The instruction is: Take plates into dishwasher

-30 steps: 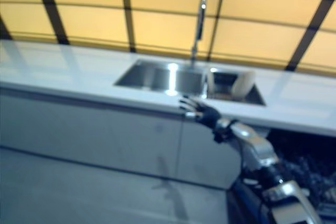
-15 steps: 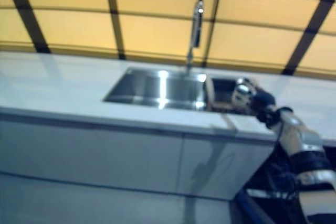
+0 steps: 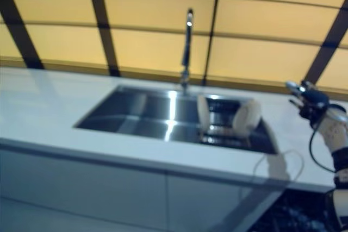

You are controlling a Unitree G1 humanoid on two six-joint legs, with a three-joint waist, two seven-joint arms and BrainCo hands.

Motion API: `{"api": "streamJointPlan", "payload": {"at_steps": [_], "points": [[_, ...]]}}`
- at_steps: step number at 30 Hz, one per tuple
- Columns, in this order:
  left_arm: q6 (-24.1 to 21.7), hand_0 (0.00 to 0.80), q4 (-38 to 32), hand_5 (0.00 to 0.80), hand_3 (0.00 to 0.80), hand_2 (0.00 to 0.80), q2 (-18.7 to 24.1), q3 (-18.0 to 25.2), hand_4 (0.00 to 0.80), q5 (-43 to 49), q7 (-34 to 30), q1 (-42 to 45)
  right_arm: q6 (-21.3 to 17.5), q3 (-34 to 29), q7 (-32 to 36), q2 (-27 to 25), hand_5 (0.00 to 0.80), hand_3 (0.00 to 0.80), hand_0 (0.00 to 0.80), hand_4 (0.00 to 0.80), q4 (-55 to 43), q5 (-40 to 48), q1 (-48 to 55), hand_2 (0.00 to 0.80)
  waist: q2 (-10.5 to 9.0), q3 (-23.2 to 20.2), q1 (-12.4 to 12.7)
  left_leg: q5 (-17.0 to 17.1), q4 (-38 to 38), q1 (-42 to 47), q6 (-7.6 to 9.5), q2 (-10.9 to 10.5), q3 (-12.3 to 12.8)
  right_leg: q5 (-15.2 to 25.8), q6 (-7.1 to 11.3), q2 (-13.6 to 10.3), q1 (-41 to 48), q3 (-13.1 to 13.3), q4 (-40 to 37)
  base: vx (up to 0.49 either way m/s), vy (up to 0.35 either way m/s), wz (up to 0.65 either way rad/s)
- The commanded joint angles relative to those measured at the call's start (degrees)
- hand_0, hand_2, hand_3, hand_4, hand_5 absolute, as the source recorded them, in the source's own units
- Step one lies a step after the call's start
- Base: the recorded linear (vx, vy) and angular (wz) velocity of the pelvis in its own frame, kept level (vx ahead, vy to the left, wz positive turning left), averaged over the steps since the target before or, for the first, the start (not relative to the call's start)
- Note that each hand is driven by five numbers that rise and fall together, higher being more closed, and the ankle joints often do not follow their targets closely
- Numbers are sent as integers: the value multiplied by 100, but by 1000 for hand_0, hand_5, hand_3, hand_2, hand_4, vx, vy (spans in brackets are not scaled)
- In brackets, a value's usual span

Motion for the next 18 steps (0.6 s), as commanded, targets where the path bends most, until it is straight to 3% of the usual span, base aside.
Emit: {"api": "streamJointPlan", "payload": {"at_steps": [1,5,8,10,14,15,16,17,18], "points": [[-242,0,225,0,0,0,286,-74,0,-147,299,-267,-240,120,-158,-286,0,0,0,0,121,-11,-820,0,-189,-7,-64,117,-502,222,-257,-143,-2,257,1218,-830,337,-81,-282,55,7,-13],[-372,0,154,0,0,0,322,-127,0,-94,284,-202,-273,290,-222,-154,0,0,0,0,72,140,-951,0,-167,51,-40,73,-511,283,-266,-214,16,373,1320,-916,258,-118,-279,83,-25,-9],[-529,0,136,0,0,0,338,-102,0,-141,267,-169,-298,399,-194,52,0,0,0,0,55,68,-1064,0,-145,97,71,78,-527,339,-269,-220,186,339,1341,-978,222,-529,-97,67,-83,-37],[-527,0,91,0,0,0,326,-162,0,-202,286,-213,-269,473,-302,152,0,0,0,0,-67,29,-1114,0,-139,111,100,106,-523,294,-253,-193,202,205,1255,-933,242,-560,-13,52,-106,-63],[-300,0,18,0,0,0,278,-177,0,-344,370,-372,-65,702,-59,222,0,0,0,0,61,-142,-1442,0,-173,63,69,144,-391,483,-420,133,279,3,1070,-901,176,-702,189,97,-107,-20],[-296,0,34,0,0,0,227,-200,0,-423,309,-358,-27,873,-15,253,0,0,0,0,53,-103,-1559,0,-163,44,54,889,338,362,-590,506,252,-43,886,-761,211,-695,149,75,-118,-14],[-347,0,52,0,0,0,177,-192,0,-483,309,-317,-46,966,4,280,0,0,0,0,28,-161,-1581,0,-198,78,78,1233,982,87,-612,607,142,-86,763,-688,302,-655,100,119,-209,-15],[-377,0,21,0,0,0,121,-166,0,-513,313,-256,-129,1068,-22,337,0,0,0,0,-44,-163,-1542,0,-283,206,200,1513,1864,-526,-577,630,14,-189,619,-615,544,-535,46,132,-233,-20],[-340,0,-48,0,0,0,94,-142,0,-506,309,-224,-174,1112,-49,391,0,0,0,0,-144,-123,-1493,0,-344,274,282,1712,2280,-1026,-544,585,-81,-244,530,-594,675,-481,12,133,-206,-71]]}}
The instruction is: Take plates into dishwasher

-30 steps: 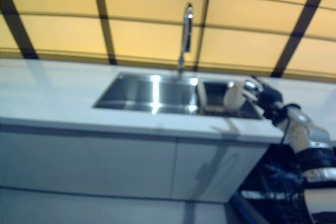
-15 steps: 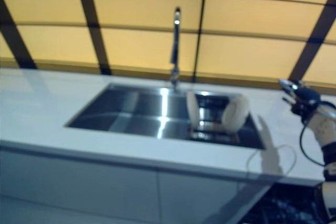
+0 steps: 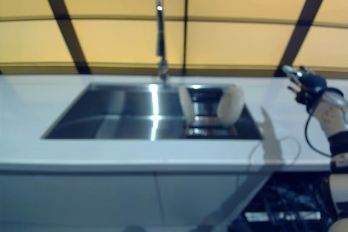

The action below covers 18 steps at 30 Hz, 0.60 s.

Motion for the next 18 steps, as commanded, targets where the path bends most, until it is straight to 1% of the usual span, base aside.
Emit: {"api": "streamJointPlan", "payload": {"at_steps": [1,2,3,4,5,6,7,8,11,13,16,18], "points": [[51,0,-128,0,0,0,128,-132,0,-223,61,184,-288,467,14,189,0,0,0,0,-240,-17,-418,0,-460,-19,207,1930,1434,-1266,-21,228,-515,297,243,-335,980,630,-856,166,-91,-85],[118,0,-269,0,0,0,101,-131,0,-305,74,218,-301,429,26,372,0,0,0,0,-352,-187,-309,0,-425,119,408,1702,1243,-1677,105,-294,-630,233,278,-268,1201,793,-903,255,32,-84],[120,0,-384,0,0,0,54,-109,0,-299,73,279,-342,437,61,552,0,0,0,0,-363,-429,-245,0,-349,266,589,1591,636,-1766,174,-571,-412,188,360,-174,1468,930,-995,343,112,-61],[128,0,-471,0,0,0,68,-134,0,-276,16,293,-389,530,-5,674,0,0,0,0,-344,-560,-276,0,-261,343,690,1815,108,-1982,151,-576,-181,120,359,-58,1658,953,-1033,266,124,-95],[122,0,-520,0,0,0,89,-199,0,-290,-32,248,-289,504,19,688,0,0,0,0,-399,-628,-310,0,-298,382,754,1695,148,-2072,214,-796,-307,137,361,-96,1704,1011,-1089,153,111,-115],[87,0,-524,0,0,0,109,-278,0,-384,-65,196,-134,504,94,636,0,0,0,0,-452,-589,-335,0,-326,353,750,1466,42,-1971,274,-930,-422,163,402,-143,1657,1029,-1117,52,91,-99],[68,0,-520,0,0,0,114,-300,0,-419,-79,179,-63,524,124,605,0,0,0,0,-475,-585,-349,0,-334,335,741,1375,-80,-1874,296,-951,-448,170,426,-168,1638,1024,-1123,104,135,-82],[94,0,-571,0,0,0,113,-301,0,-372,-133,112,62,589,260,487,0,0,0,0,-388,-610,-400,0,-316,233,660,1193,-583,-1470,334,-929,-303,202,505,-231,1584,945,-1155,135,126,-73],[151,0,-521,0,0,0,141,-381,0,-464,-71,-66,253,615,683,419,0,0,0,0,-186,-834,-431,0,-273,-52,555,1226,-1608,-724,351,-884,-356,277,629,-274,1451,752,-1252,153,58,-53],[200,0,-462,0,0,0,149,-389,0,-426,-57,-170,295,656,838,430,0,0,0,0,-97,-988,-458,0,-282,-173,527,1178,-1735,-658,356,-899,-438,277,659,-246,1355,743,-1266,88,-19,-16],[159,0,-371,0,0,0,107,-454,0,-475,-17,-240,351,765,914,488,0,0,0,0,-39,-1095,-508,0,-313,-284,472,1136,-1749,-620,372,-890,-432,276,666,-227,1276,757,-1266,58,-5,19],[141,0,-376,0,0,0,64,-482,0,-530,11,-259,468,788,1001,557,0,0,0,0,-35,-1224,-464,0,-321,-331,466,1109,-1749,-619,380,-861,-378,268,680,-249,1252,725,-1266,41,5,42]]}}
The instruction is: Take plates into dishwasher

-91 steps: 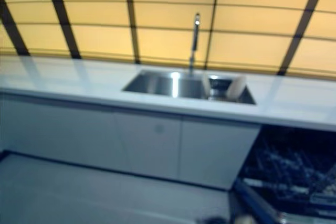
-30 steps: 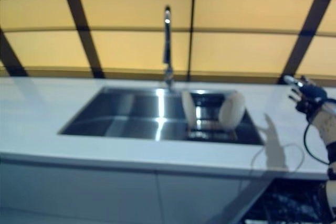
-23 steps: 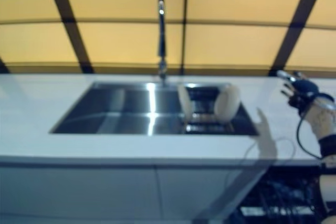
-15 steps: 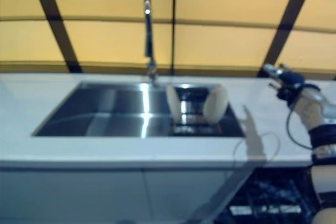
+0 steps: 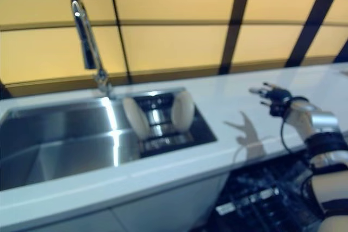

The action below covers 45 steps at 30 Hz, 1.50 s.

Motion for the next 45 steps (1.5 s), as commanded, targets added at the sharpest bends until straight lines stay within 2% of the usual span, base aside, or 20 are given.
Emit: {"api": "streamJointPlan", "payload": {"at_steps": [1,10,23,45], "points": [[10,0,233,0,0,0,135,-199,0,-185,57,129,-44,226,298,238,0,0,0,0,221,-211,-530,0,-196,-309,510,-134,-205,210,-360,70,209,460,883,-537,-137,390,-161,35,0,35],[91,0,267,0,0,0,100,-263,0,-200,66,140,-81,477,233,559,0,0,0,0,202,-369,-578,0,-212,-322,589,-208,-205,258,-373,138,206,380,876,-566,-53,258,-161,35,2,23],[113,0,337,0,0,0,26,-261,0,-160,68,234,64,705,183,837,0,0,0,0,91,-543,-628,0,-254,-278,680,-259,-205,305,-367,141,144,355,888,-589,1,106,-161,22,5,4],[87,0,308,0,0,0,35,-293,0,-385,132,145,206,693,37,797,0,0,0,0,-78,-799,-439,0,-234,-172,577,-302,-205,346,-366,162,205,338,897,-573,-20,80,-161,17,-2,1]]}}
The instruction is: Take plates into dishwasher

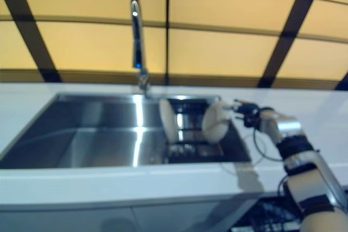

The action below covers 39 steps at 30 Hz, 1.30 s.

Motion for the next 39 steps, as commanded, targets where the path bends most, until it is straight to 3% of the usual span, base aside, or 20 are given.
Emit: {"api": "streamJointPlan", "payload": {"at_steps": [1,39], "points": [[-26,0,249,0,0,0,106,-288,0,-179,76,-181,-152,255,-73,-180,0,0,0,0,-130,-112,-411,0,-51,-121,83,-365,19,323,-404,318,344,507,712,-441,-260,2,-19,0,0,0],[76,0,132,0,0,0,24,-511,0,-455,198,-267,-79,193,-263,-227,0,0,0,0,-310,-135,-275,0,27,228,-11,-357,19,209,-419,347,377,507,706,-360,-443,93,-19,11,-5,0]]}}
